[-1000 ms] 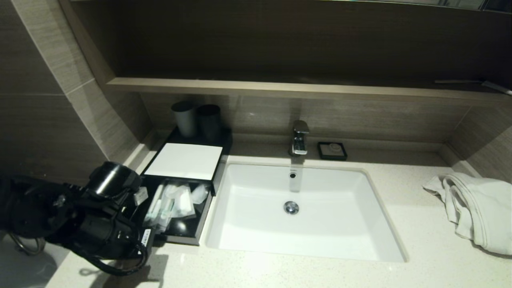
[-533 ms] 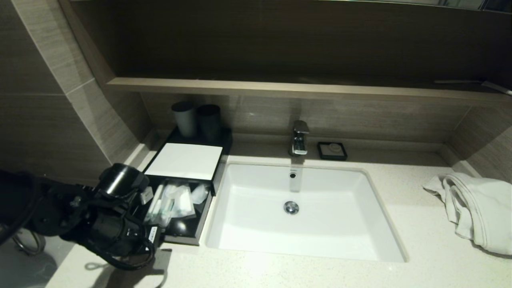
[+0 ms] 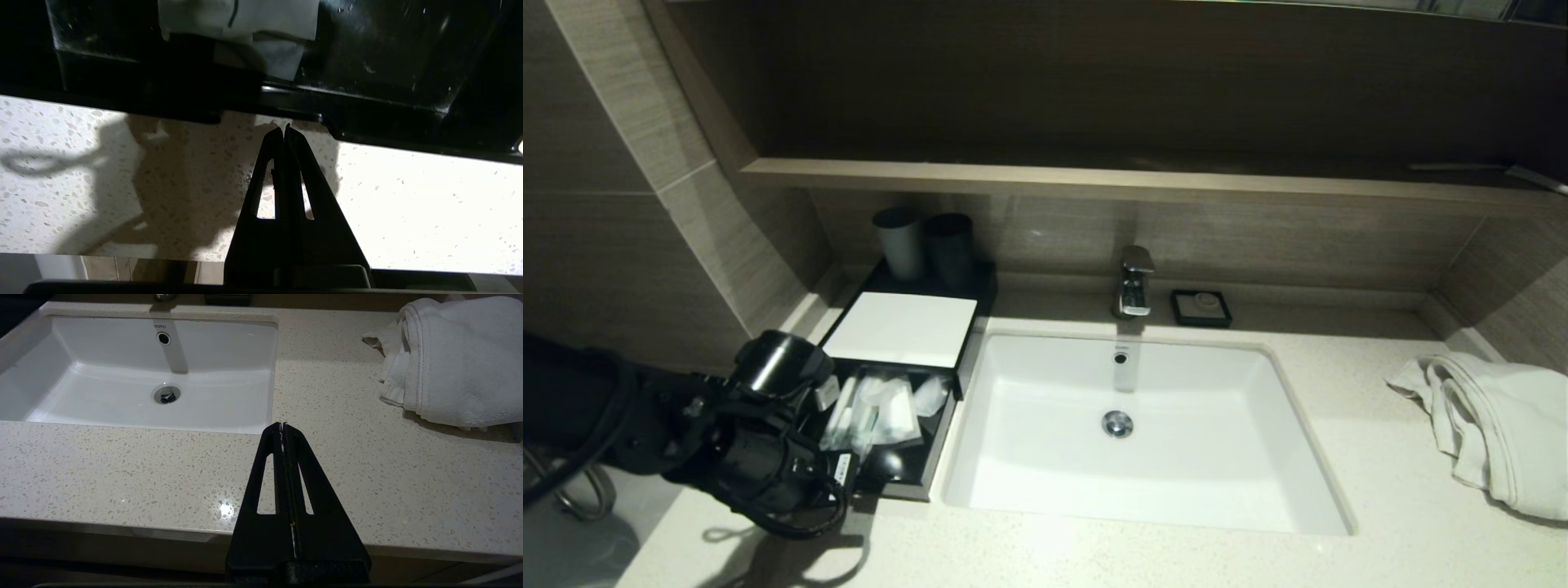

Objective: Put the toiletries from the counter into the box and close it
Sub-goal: Close the drawer

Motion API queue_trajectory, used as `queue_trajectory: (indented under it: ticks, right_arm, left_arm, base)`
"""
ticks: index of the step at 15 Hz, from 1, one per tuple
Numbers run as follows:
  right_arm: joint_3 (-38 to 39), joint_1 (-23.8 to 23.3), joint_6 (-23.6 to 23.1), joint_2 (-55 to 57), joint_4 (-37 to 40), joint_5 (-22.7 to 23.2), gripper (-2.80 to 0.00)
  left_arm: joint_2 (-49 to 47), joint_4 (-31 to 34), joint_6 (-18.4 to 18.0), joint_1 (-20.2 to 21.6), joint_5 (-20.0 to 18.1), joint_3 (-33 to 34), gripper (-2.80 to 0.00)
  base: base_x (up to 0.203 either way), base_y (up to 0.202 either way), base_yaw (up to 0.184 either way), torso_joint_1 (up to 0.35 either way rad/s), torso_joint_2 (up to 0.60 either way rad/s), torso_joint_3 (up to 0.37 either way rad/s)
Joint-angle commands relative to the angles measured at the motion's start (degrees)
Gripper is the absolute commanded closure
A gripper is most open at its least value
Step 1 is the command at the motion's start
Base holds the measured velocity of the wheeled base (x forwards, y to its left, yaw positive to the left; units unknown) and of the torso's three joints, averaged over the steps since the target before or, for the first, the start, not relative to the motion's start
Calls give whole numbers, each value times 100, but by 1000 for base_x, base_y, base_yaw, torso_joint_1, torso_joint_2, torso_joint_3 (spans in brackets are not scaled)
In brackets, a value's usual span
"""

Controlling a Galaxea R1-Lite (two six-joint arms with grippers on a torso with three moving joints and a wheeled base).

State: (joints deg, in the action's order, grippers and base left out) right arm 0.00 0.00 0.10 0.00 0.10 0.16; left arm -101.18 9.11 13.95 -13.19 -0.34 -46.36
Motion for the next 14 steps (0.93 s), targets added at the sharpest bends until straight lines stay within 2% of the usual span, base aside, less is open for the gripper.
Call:
queue_trajectory:
  ticks: [1, 3, 14]
  right_arm:
    - [0, 0, -1, 0, -1, 2, 0]
    - [0, -8, -1, 0, -1, 2, 0]
    - [0, 0, -1, 0, -1, 2, 0]
  left_arm:
    - [-90, -46, 12, 1, 119, -37, 0]
    - [-192, -189, 19, 1, 236, -67, 0]
    - [-432, -209, 126, 9, 245, -622, 0]
  base:
    - [0, 0, 0, 0, 0, 0]
    - [0, 0, 0, 0, 0, 0]
    - [0, 0, 0, 0, 0, 0]
